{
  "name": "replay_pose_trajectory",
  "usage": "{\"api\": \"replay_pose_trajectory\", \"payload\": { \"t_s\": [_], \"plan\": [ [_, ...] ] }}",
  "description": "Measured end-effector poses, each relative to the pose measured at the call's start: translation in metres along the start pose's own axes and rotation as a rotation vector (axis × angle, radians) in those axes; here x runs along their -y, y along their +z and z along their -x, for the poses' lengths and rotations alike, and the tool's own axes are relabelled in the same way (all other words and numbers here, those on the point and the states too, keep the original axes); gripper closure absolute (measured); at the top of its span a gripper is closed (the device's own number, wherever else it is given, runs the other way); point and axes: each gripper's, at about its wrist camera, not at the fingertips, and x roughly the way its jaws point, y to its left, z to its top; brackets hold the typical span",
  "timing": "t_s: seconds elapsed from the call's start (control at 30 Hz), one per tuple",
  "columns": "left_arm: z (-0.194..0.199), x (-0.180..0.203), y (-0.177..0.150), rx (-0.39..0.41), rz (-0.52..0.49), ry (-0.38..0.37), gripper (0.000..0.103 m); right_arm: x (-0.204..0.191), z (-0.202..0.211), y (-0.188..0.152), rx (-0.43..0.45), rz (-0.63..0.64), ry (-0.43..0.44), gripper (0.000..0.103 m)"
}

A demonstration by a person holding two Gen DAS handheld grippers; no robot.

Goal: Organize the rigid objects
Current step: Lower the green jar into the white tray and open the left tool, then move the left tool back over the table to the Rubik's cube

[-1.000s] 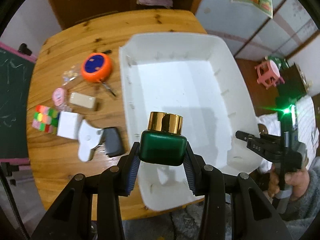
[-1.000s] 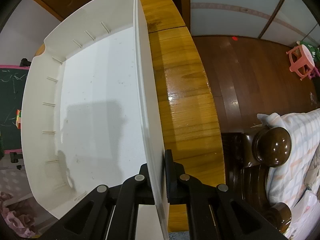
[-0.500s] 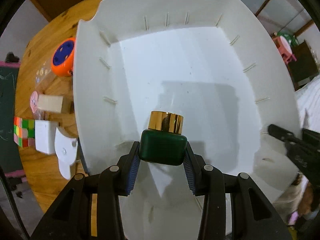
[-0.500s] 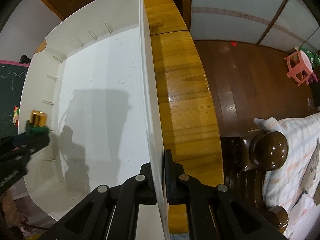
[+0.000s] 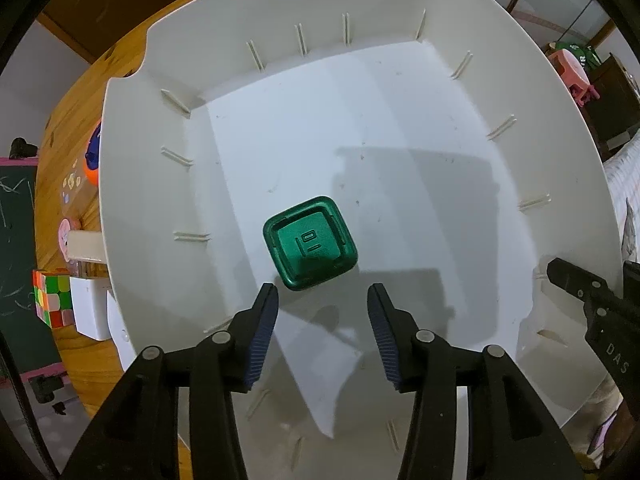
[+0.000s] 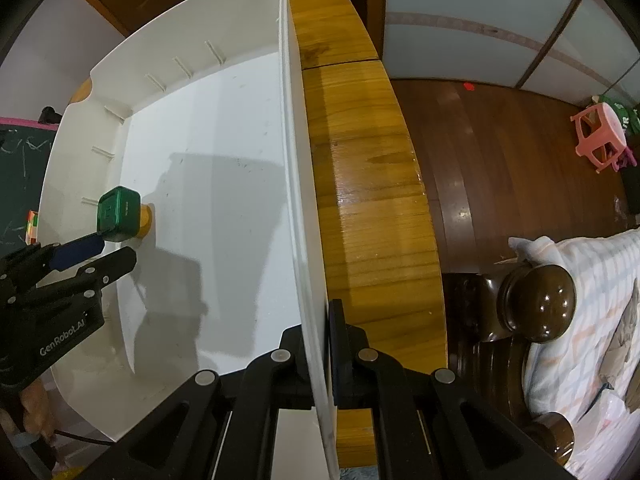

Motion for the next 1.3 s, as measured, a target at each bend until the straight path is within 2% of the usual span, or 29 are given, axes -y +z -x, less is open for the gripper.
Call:
{"api": "replay_pose_trajectory", "payload": {
  "t_s": [0.3,0.53,0.6,1.0,1.3],
  "plan": [
    [0.033,0.008,-0.017,0.066,-0.017,0.008,0.052,-0.002,0.000,0.002,-0.019,0.008,-0.001,0.099],
    [0.074,-0.007,-0.035,0.122,0.055,-0.005,0.052,0.000,-0.001,0.002,-0.027,0.002,0.014,0.099],
    [0.083,-0.026,-0.023,0.135,0.084,-0.003,0.052,0.001,-0.001,0.002,-0.022,0.005,0.020,0.099],
    [0.145,-0.136,-0.067,0.226,0.371,0.055,0.049,0.002,-0.001,0.002,-0.005,-0.006,0.025,0.099],
    [0.165,-0.200,-0.089,0.275,0.472,0.141,0.045,0.003,-0.002,0.000,0.009,-0.045,0.016,0.099]
  ]
}}
